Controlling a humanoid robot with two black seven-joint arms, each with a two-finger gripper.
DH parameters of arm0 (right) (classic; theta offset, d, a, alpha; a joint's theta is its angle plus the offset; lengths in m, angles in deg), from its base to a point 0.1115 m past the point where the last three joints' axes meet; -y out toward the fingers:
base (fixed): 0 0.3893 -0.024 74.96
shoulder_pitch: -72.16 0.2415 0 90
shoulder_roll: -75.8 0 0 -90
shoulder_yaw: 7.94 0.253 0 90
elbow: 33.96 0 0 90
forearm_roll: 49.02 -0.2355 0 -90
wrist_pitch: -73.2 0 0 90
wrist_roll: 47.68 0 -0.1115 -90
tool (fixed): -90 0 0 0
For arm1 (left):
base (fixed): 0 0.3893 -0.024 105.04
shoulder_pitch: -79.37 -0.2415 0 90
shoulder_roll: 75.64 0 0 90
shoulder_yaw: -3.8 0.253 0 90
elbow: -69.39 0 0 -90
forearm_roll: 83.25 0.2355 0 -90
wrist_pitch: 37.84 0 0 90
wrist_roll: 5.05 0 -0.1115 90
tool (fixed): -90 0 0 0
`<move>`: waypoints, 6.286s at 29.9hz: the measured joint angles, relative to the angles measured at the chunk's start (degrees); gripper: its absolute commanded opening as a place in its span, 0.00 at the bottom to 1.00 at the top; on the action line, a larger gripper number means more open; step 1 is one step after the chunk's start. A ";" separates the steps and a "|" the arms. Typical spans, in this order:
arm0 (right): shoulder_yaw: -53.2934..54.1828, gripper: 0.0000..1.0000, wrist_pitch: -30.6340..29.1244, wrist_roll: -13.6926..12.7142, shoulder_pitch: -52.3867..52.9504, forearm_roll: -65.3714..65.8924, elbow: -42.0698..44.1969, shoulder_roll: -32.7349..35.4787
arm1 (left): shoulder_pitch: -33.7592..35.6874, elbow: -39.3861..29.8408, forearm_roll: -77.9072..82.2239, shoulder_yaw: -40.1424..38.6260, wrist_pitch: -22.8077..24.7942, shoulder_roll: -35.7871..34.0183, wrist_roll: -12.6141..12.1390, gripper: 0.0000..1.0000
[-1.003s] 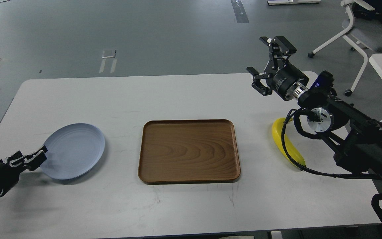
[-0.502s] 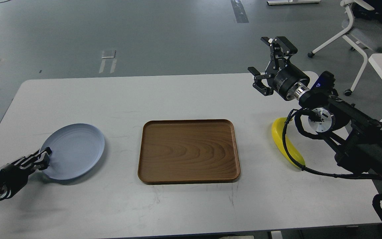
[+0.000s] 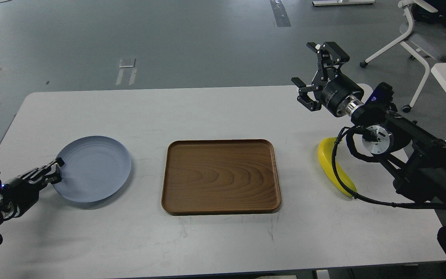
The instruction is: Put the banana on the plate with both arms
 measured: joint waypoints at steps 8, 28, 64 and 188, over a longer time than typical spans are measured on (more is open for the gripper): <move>0.08 1.00 0.66 0.02 0.04 0.00 -0.45 0.62 | 7.01 -8.10 4.59 1.55 0.27 5.24 0.00 0.00; 0.03 1.00 0.49 0.03 -1.27 0.00 -3.63 5.78 | 14.70 6.09 6.02 13.95 4.37 26.67 0.00 0.00; 0.18 1.00 0.48 0.10 -3.13 1.67 -6.17 9.57 | 18.04 6.67 -0.52 12.42 4.51 31.80 0.00 0.98; -29.95 1.00 12.85 16.56 18.34 20.07 1.32 1.29 | 24.08 2.28 -63.07 -17.13 23.56 24.17 -18.59 0.98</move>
